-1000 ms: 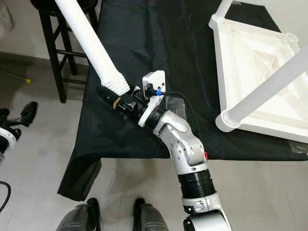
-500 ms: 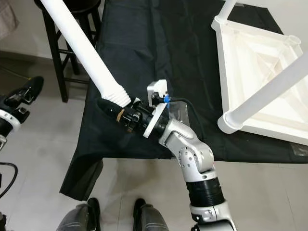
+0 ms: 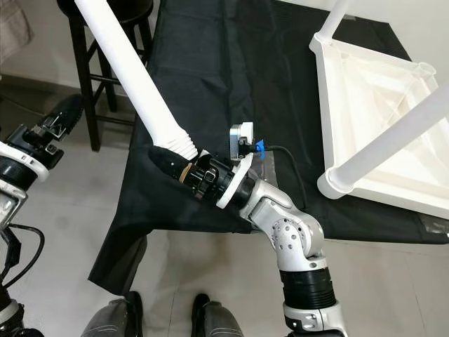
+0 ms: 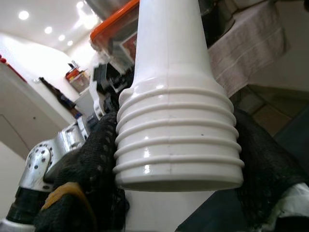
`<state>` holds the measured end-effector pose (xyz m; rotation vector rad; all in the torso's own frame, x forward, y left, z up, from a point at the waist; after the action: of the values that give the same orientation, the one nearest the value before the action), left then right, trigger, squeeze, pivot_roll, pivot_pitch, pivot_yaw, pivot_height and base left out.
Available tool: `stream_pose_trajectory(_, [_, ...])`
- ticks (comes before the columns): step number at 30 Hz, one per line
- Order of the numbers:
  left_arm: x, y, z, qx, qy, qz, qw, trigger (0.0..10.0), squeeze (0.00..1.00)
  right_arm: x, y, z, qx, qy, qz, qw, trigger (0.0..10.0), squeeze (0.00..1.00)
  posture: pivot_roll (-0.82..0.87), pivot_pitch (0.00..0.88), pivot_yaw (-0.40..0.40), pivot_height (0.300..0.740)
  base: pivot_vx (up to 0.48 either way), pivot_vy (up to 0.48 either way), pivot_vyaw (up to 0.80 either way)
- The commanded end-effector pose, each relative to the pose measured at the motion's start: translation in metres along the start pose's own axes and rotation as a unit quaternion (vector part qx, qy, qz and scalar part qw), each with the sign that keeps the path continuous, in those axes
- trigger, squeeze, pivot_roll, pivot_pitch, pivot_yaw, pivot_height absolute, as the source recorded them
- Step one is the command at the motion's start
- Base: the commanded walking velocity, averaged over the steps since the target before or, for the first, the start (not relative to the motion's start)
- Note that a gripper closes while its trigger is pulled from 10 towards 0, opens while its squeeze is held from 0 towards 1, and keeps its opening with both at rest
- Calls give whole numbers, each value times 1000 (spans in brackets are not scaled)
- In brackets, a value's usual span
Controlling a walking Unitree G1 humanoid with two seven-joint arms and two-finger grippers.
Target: Building children table
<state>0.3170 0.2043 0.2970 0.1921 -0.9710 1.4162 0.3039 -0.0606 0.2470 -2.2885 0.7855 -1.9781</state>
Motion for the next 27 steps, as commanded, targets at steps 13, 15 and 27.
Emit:
stream_pose_trajectory(13, [6,-8,21,-53,29,16,998,10000,0,-9,12,-5,-8,-47,-7,999,0,0,89,184,-149,740,0,0,0])
stream_pose_trajectory(15, [5,-8,24,-62,27,10,998,10000,0,-11,12,-6,-6,-52,-11,999,0,0,90,185,-149,740,0,0,0])
stream_pose_trajectory(27, [-17,-7,52,-141,47,-53,988,10000,0,-30,11,-26,31,-84,-47,995,0,0,89,202,-145,740,0,0,0])
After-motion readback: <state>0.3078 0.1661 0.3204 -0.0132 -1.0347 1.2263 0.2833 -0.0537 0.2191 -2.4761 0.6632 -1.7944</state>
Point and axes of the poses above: a point about 5 cm out from each wrist's last joint towards the gripper, its own y axis pointing back from the gripper into the wrist, its own x axis along the axis of the wrist's last joint, z = x × y, the point moved 4 cm from there along -y, pointing out of the wrist towards the gripper, and after that the axes turned 7 degrees about y, right-handed, at the moved point
